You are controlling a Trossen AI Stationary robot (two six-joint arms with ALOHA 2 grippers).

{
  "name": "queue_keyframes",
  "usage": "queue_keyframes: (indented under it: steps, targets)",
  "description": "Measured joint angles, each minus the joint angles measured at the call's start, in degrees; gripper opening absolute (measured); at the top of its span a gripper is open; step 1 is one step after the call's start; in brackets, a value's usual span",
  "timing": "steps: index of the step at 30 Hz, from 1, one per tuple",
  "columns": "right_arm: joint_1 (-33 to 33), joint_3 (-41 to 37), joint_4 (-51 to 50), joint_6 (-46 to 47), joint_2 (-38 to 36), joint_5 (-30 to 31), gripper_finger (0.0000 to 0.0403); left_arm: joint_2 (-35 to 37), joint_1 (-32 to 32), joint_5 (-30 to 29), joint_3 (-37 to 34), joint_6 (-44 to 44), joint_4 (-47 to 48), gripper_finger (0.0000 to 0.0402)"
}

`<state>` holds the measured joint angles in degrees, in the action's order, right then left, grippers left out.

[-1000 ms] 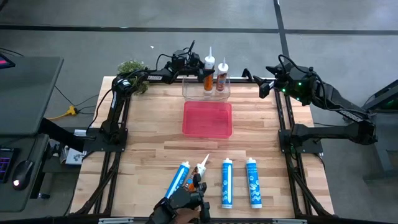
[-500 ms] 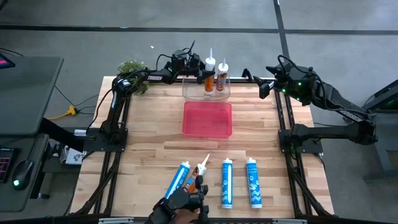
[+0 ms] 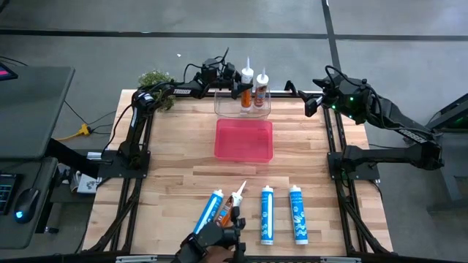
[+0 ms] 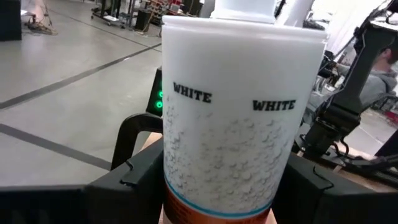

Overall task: Pick & place silicon tubes, Sealant and Lysol wipes
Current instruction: Put the right orange sealant into the transparent container

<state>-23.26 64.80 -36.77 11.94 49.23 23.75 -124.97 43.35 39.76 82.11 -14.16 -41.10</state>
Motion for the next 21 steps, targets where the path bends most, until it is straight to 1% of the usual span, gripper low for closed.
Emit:
queue_keyframes:
  steps: [4, 10, 15, 19, 21]
  targets:
    - [0.0, 0.0, -0.1, 0.0, 0.0, 0.0, 0.0353, 0.0, -0.6, 0.4, 0.0, 3.3, 0.0, 0.0217]
    - [0.0, 0.0, -0.4, 0.0, 0.0, 0.0, 0.0353, 0.0, -1.1, 0.1, 0.0, 3.9, 0.0, 0.0217]
    - [0.0, 0.0, -0.4, 0.0, 0.0, 0.0, 0.0353, 0.0, -1.4, -1.7, 0.0, 7.0, 0.1, 0.0217]
    - [0.0, 0.0, -0.3, 0.0, 0.0, 0.0, 0.0353, 0.1, -1.4, -1.7, 0.0, 7.3, 0.1, 0.0217]
    - [0.0, 0.0, -0.3, 0.0, 0.0, 0.0, 0.0353, 0.1, -1.4, -1.5, 0.0, 8.9, 0.1, 0.0217]
